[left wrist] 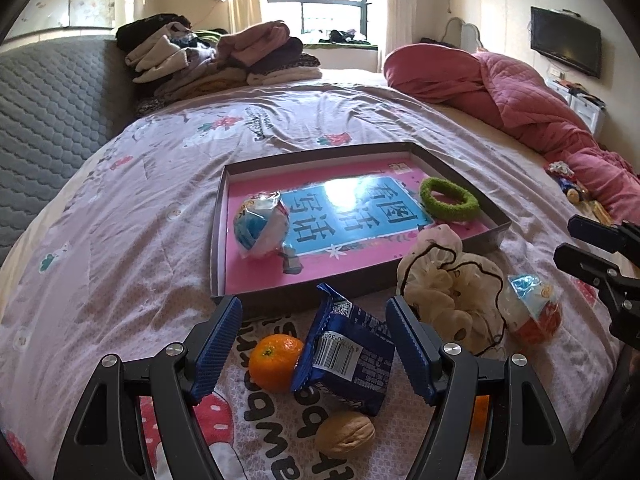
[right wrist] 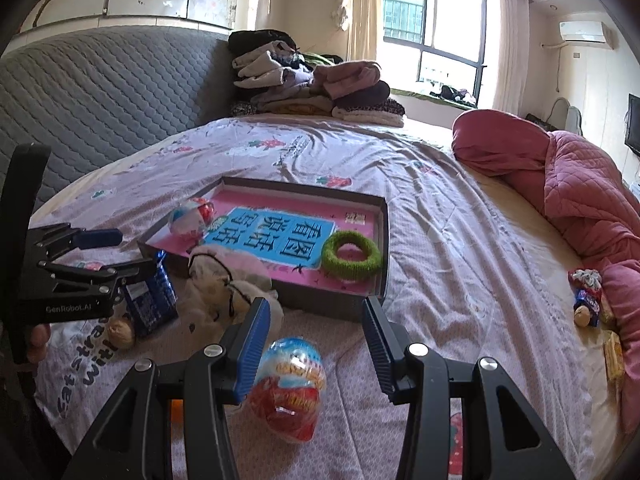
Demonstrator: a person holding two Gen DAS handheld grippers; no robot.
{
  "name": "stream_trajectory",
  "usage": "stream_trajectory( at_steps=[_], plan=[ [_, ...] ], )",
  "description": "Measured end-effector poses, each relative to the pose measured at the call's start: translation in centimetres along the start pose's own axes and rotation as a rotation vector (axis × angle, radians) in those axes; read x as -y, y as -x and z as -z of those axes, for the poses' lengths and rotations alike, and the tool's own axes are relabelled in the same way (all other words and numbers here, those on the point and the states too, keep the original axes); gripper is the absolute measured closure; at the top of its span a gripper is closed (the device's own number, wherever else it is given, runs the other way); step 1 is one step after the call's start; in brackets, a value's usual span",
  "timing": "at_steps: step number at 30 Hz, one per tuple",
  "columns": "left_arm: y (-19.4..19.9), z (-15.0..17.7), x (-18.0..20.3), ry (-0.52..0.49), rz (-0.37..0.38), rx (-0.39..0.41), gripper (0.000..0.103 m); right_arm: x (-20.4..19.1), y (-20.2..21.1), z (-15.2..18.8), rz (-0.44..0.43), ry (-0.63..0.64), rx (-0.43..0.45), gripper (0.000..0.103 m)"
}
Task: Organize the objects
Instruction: 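Move the left tool to the blue snack packet while the right tool approaches the red-wrapped egg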
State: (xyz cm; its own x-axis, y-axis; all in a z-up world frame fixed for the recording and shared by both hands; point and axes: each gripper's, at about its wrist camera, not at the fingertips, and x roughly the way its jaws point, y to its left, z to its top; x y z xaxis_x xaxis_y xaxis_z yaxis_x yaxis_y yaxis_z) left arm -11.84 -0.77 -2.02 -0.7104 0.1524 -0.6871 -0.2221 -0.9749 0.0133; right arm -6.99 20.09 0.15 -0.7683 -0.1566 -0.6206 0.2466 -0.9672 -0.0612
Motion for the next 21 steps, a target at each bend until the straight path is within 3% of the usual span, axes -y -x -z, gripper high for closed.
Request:
stream_trajectory(
  at_steps=[14,21],
  plan=[
    [-1.2,0.3,0.4,-0.036,0.048,0.000,0.027,0.4,-1.2,1.7,0.007,-0.024,-0.078,0.056],
    [-2.2,0.0,0.4,-0.056,0.069,-0.003,0.027,0.1,-1.5,2.3,-0.046,-0.043,-0.099,0.056]
  ],
)
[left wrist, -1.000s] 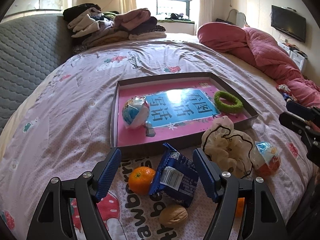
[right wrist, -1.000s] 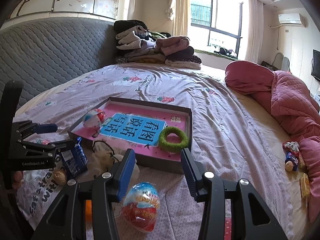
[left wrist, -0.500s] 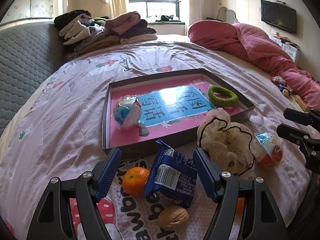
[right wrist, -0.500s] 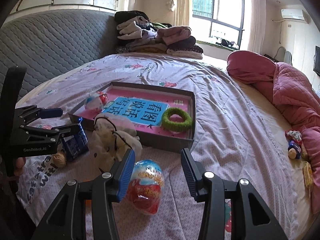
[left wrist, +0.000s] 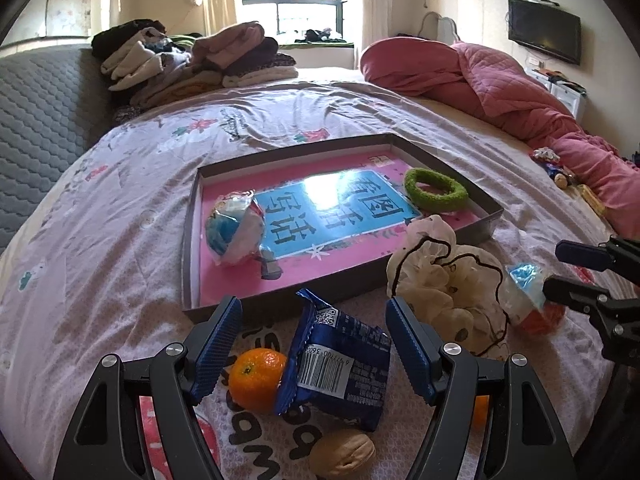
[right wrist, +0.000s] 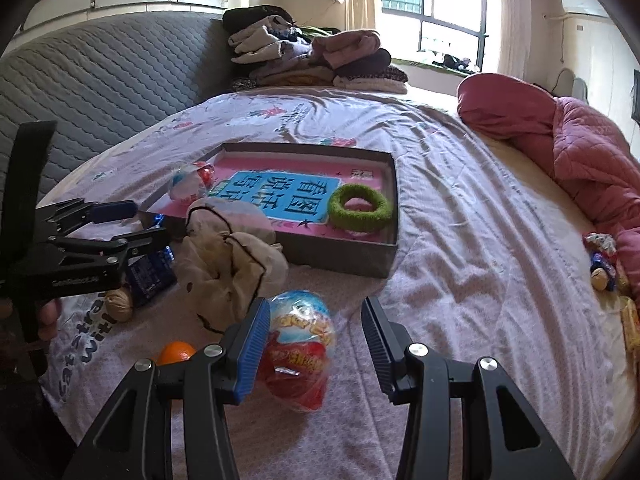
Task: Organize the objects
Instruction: 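Move the left tool to the blue snack packet while the right tool approaches the red-wrapped egg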
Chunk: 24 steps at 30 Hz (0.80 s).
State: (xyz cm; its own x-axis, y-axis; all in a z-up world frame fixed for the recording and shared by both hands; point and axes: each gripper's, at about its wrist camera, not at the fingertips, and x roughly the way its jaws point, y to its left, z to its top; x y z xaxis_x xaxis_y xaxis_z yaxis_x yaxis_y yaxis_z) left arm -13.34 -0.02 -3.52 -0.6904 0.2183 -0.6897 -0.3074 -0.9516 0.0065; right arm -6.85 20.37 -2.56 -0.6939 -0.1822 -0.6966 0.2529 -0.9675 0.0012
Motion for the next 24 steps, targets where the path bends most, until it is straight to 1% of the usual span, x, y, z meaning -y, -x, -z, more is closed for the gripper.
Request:
stream_trajectory(
  at_steps=[4,9,11,17,20,22,24],
  plan=[
    [-0.5,0.2,0.1,-0.008,0.007,-0.017,0.027,-0.5,-0.4,0.3,-0.023,0.013,-0.025,0.056],
    [-0.3,0.3,0.8,-0.028,0.023,-0.014,0.028,-0.7,-0.9,0.5,-0.039,0.014,-0.041,0.056],
    [-0.2,0.4,1.1,-0.034,0.034,-0.012,0.027,-0.5,-1.1,0.6,-0.062,-0.001,-0.056,0.056],
    [-0.5,0.7,1.9,-0.054,0.064,-0.028,0.027,-0.9,-1.5,0.8,-0.064,0.009,-0.071,0.053],
    [-0.7,0.9,2.0,-0.066,0.059,-0.037,0.031,-0.9,-1.5,0.9,-0.063,0.013,-0.073,0.053],
    [-0.8,1.0,2.0,-0.077,0.055,-0.044,0.035,-0.9,-1.6,0.9,-0.064,0.013,-0.073,0.053],
    [-1.1,1.1,1.8,-0.069,0.053,-0.054,0.038,-0.9,-1.6,0.9,-0.065,0.013,-0.075,0.053]
  ],
)
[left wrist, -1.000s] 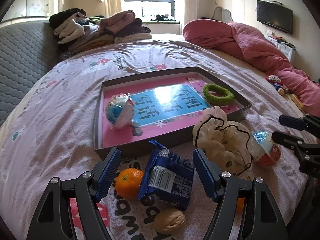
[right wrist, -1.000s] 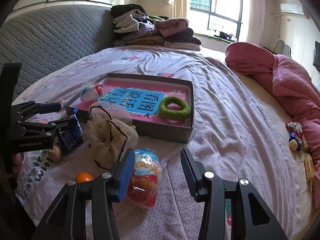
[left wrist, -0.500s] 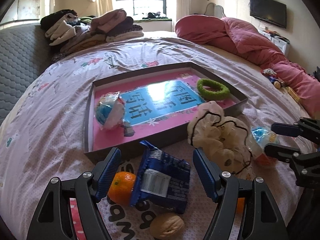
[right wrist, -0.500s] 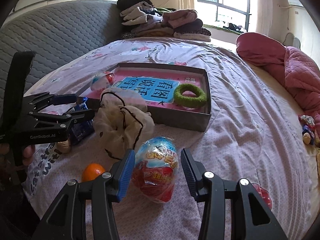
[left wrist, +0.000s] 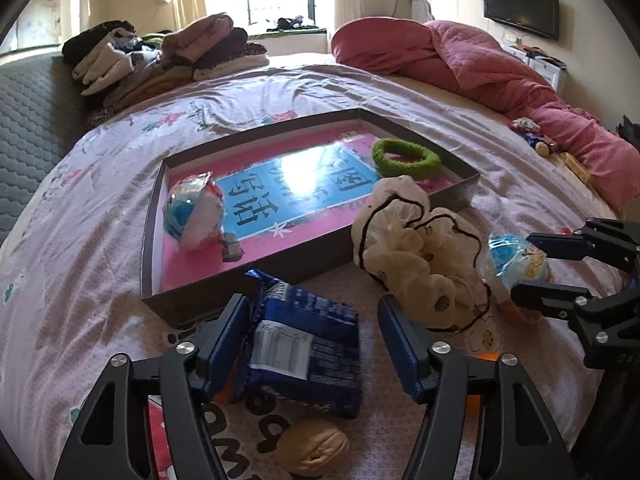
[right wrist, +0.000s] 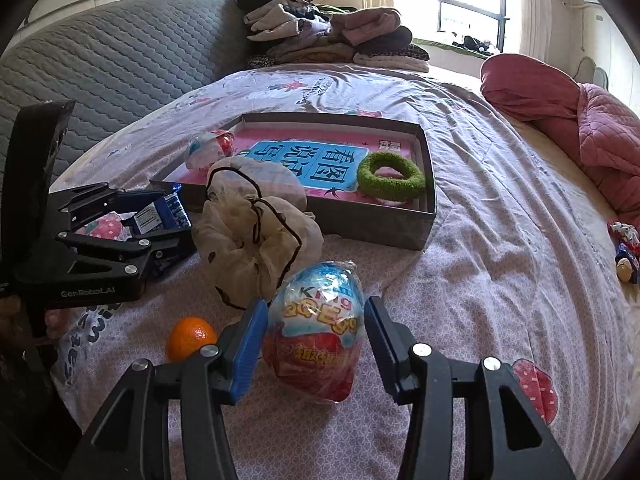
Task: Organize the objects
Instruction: 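Move the left tool to the blue snack packet while the right tool approaches the red-wrapped egg, then close the left tool on the snack packet while the right tool grasps the red egg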
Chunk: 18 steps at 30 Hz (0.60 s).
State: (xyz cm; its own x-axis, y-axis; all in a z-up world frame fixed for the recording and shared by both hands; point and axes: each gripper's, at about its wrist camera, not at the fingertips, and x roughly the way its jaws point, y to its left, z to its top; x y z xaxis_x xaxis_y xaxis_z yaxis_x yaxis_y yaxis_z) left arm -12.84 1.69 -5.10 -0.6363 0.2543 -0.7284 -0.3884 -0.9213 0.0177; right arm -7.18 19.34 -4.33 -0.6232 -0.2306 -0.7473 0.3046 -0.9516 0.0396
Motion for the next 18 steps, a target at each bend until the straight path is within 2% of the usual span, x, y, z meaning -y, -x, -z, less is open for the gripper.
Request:
stream_trajectory(
  at_steps=[6,9,11,18],
  plan=[
    [-0.4,0.3,0.5,-0.038,-0.025,-0.013,0.038,-0.1,-0.2,0.1,0.005,0.009,-0.005,0.051],
    [-0.6,0.4,0.8,-0.055,-0.056,-0.017,0.044,-0.2,-0.2,0.1,0.004,0.011,-0.008,0.051],
    [-0.7,0.5,0.8,-0.064,-0.064,-0.022,0.045,-0.1,-0.3,0.1,0.003,0.009,-0.009,0.051],
    [-0.8,0.6,1.3,-0.100,-0.099,-0.027,0.046,0.9,-0.6,0.2,-0.057,-0.052,-0.013,0.051]
  ],
)
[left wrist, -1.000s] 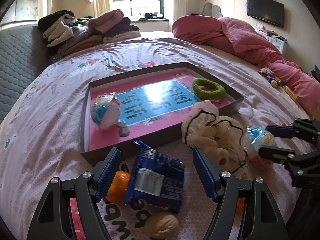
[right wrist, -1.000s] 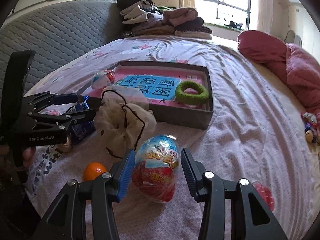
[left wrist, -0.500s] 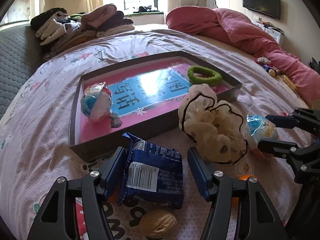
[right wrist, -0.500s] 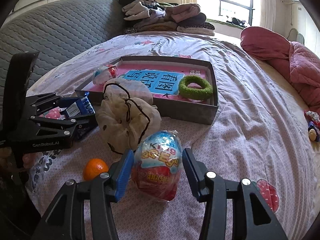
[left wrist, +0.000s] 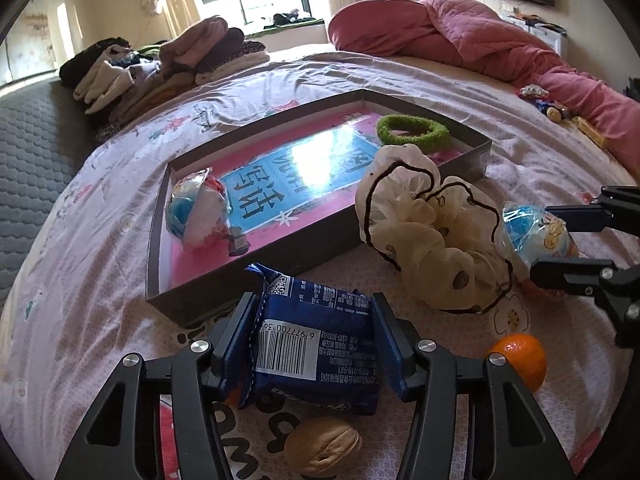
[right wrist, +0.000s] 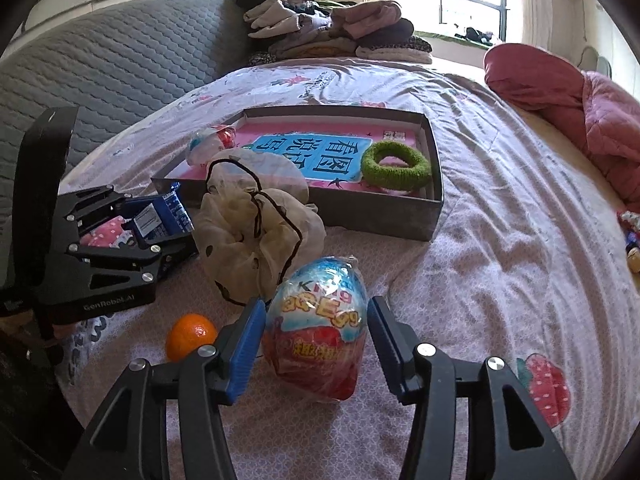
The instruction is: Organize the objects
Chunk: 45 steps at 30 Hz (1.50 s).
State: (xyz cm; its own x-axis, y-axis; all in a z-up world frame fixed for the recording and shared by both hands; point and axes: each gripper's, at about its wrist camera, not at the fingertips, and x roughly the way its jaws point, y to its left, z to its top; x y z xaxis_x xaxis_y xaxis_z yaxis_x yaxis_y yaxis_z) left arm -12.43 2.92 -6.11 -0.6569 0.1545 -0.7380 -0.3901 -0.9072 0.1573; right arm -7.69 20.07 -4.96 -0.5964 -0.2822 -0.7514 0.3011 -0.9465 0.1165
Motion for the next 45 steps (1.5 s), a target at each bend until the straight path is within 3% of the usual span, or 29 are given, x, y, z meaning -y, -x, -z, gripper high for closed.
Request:
stream_trajectory(
  at_steps=[8,22,29,45],
  plan=[
    [0.3,-0.2,-0.8,0.043,0.020,0.002,0.047,0.0,0.9,-0.4,-0.047,-0.019,0.038,0.054],
    [3.6,-1.3,-0.6,0.058,0.033,0.071,0.047,-0.5,3.3,-1.3,-0.039,0.014,0.162,0.054],
    [5.3,-1.9,-0.7,0.075,0.006,0.111,0.047,-0.9,4.0,-1.7,-0.039,0.025,0.199,0.054],
    [7.4,-2.5,-1.0,0.112,0.025,0.163,0.047,-1.4,5.3,-2.8,-0.016,0.056,0.263,0.054]
  ],
)
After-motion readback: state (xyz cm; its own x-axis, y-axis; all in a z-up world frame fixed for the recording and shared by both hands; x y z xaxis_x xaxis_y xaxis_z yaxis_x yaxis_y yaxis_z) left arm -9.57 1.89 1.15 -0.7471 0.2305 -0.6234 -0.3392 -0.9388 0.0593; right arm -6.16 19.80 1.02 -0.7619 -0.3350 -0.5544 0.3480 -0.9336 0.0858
